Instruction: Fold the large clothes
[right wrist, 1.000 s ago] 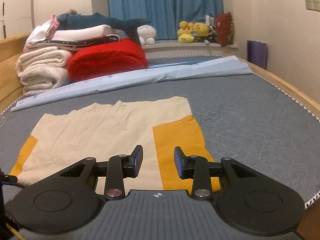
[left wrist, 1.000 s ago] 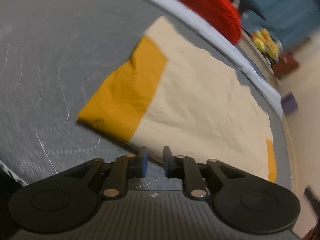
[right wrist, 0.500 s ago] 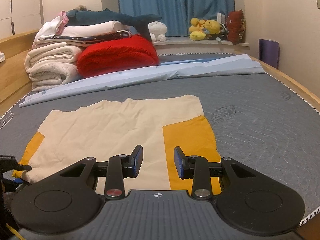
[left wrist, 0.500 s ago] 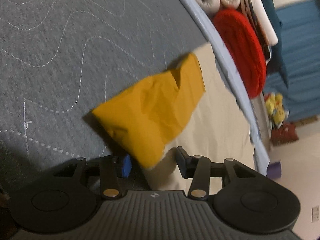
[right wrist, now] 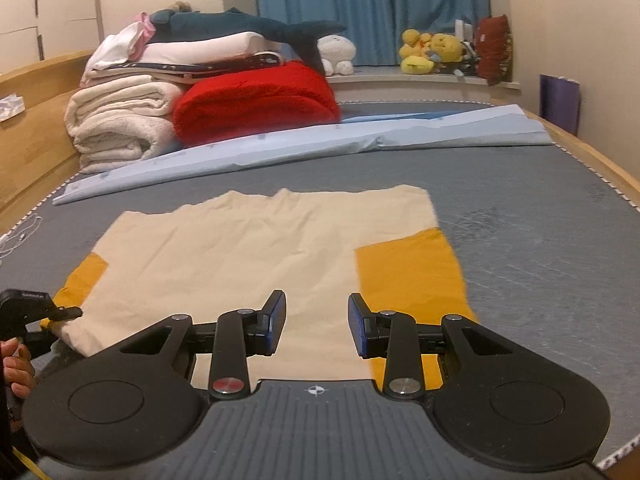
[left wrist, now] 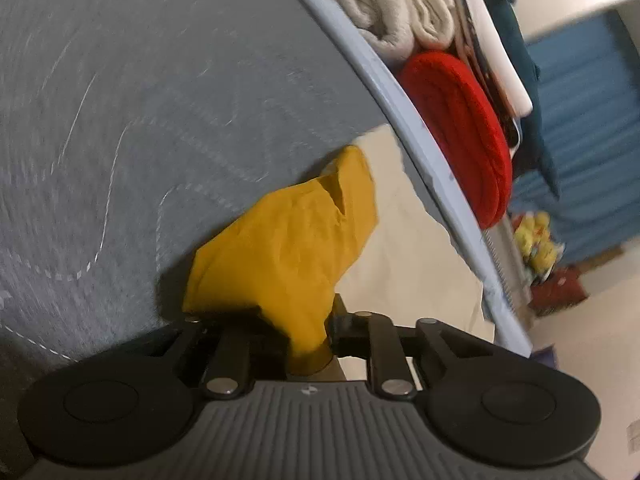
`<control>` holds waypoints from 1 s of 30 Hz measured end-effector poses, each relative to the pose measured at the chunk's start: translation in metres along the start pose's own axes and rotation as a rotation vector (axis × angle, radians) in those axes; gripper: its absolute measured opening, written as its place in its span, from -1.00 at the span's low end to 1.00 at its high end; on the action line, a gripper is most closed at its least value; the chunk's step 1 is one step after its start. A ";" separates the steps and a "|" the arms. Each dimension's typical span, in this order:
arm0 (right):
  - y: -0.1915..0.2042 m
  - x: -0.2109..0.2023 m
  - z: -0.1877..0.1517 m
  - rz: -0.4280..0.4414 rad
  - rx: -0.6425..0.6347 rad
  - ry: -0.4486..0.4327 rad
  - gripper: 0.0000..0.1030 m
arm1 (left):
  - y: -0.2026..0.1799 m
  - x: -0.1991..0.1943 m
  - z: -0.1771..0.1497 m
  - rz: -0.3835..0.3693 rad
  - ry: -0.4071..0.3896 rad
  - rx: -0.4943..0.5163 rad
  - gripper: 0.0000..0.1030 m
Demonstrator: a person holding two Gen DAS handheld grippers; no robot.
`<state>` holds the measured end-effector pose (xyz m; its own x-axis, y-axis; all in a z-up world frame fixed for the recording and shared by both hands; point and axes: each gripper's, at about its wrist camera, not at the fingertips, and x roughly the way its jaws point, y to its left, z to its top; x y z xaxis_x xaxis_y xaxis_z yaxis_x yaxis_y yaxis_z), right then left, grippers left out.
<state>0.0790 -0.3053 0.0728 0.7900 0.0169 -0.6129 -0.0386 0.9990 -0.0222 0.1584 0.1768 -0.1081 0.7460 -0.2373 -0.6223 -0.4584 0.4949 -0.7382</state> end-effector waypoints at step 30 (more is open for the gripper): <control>0.147 0.092 -0.019 0.269 -0.014 0.296 -0.32 | -0.053 -0.084 0.048 0.150 0.013 0.558 -0.81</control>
<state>0.1340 -0.1581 -0.0022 0.5404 0.2629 -0.7993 -0.2301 0.9599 0.1602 0.1429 0.2106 -0.0042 0.6848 -0.1394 -0.7152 -0.2314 0.8891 -0.3949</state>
